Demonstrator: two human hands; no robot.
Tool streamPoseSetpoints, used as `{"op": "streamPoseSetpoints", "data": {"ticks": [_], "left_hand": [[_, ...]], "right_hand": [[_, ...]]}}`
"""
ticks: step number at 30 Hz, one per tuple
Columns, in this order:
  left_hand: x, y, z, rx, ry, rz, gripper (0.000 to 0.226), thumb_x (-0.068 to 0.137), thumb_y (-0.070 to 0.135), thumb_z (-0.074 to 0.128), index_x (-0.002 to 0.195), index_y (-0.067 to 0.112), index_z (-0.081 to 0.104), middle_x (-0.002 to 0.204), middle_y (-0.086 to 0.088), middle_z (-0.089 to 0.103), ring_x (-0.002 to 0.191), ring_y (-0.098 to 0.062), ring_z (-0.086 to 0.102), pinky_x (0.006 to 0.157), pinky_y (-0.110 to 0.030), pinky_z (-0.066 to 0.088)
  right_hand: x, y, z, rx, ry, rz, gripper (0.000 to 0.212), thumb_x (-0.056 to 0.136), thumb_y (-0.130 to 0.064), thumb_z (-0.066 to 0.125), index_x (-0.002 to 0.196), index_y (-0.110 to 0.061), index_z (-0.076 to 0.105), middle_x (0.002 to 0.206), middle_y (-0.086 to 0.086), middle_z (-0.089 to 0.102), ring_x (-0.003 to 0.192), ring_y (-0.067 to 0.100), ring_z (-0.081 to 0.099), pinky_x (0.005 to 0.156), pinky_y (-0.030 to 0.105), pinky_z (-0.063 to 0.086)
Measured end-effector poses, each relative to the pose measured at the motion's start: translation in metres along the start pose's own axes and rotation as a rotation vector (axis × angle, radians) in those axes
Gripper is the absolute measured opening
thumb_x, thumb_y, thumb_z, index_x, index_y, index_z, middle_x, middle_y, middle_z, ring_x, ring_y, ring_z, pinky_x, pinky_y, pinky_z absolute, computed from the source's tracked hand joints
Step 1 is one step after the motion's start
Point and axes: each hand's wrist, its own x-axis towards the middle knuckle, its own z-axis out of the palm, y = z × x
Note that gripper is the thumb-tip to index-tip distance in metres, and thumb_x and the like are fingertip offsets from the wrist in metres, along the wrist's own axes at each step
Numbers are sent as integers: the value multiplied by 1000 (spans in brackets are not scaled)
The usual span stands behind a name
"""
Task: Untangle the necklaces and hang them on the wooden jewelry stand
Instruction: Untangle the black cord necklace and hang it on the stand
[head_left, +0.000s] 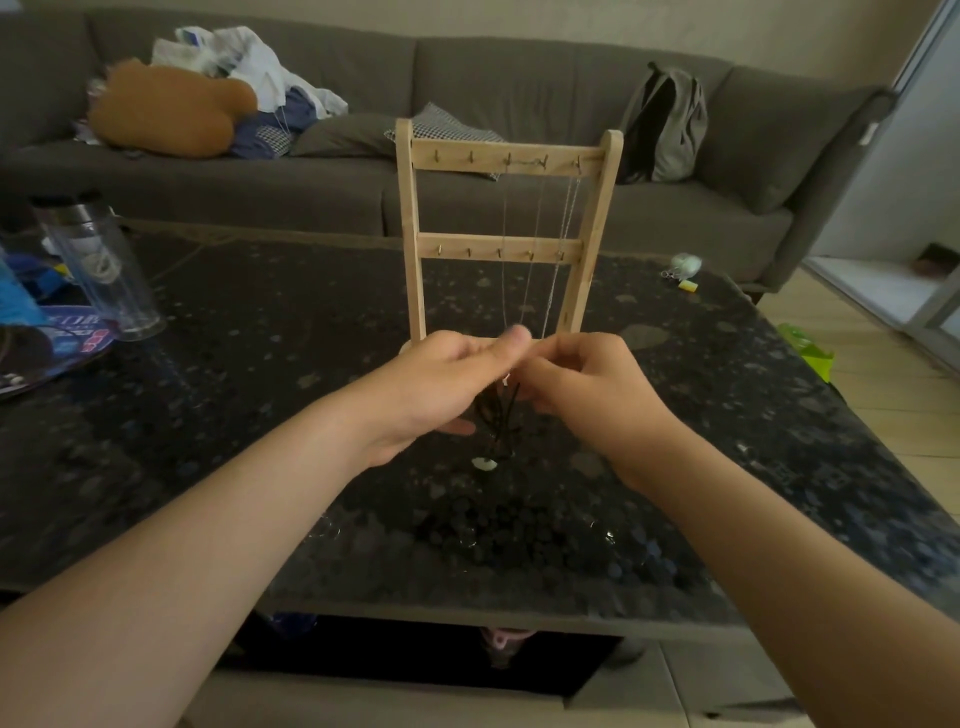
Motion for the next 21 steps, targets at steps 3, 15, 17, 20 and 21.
{"op": "streamPoseSetpoints", "data": {"ticks": [3, 15, 17, 20, 21], "left_hand": [[0, 1, -2, -55, -34, 36, 28, 107, 39, 63, 125, 23, 78, 122, 4, 80, 120, -13, 73, 106, -48, 59], [2, -2, -6, -211, 87, -23, 32, 115, 30, 50, 122, 17, 79, 111, -4, 83, 114, -20, 77, 109, -50, 56], [2, 0, -8, -306, 89, -38, 29, 113, 25, 54, 124, 14, 78, 115, -7, 82, 115, -23, 77, 110, -52, 56], [1, 3, -12, -361, 57, -37, 27, 111, 12, 56, 129, 12, 76, 123, -10, 80, 118, -26, 76, 113, -55, 52], [0, 3, -12, -351, 44, -35, 28, 110, 9, 56, 131, 12, 75, 123, -10, 80, 118, -25, 76, 113, -54, 52]], "right_hand": [[2, 1, 2, 98, -10, 89, 18, 104, -24, 64, 105, -14, 79, 99, 9, 82, 102, 27, 78, 98, 49, 63], [0, -5, 1, 237, -8, 200, 19, 103, -24, 64, 108, -12, 77, 75, 1, 63, 83, 18, 65, 79, 33, 52], [0, -6, 1, 250, -2, 206, 21, 102, -25, 63, 115, -14, 74, 66, -2, 61, 84, 20, 65, 83, 36, 52], [-1, -9, 1, 284, -9, 214, 18, 103, -23, 57, 111, -11, 69, 56, -4, 55, 83, 23, 68, 90, 41, 55], [-2, -10, 1, 302, -1, 214, 16, 103, -21, 55, 103, -11, 68, 58, -1, 54, 81, 23, 68, 91, 43, 55]]}}
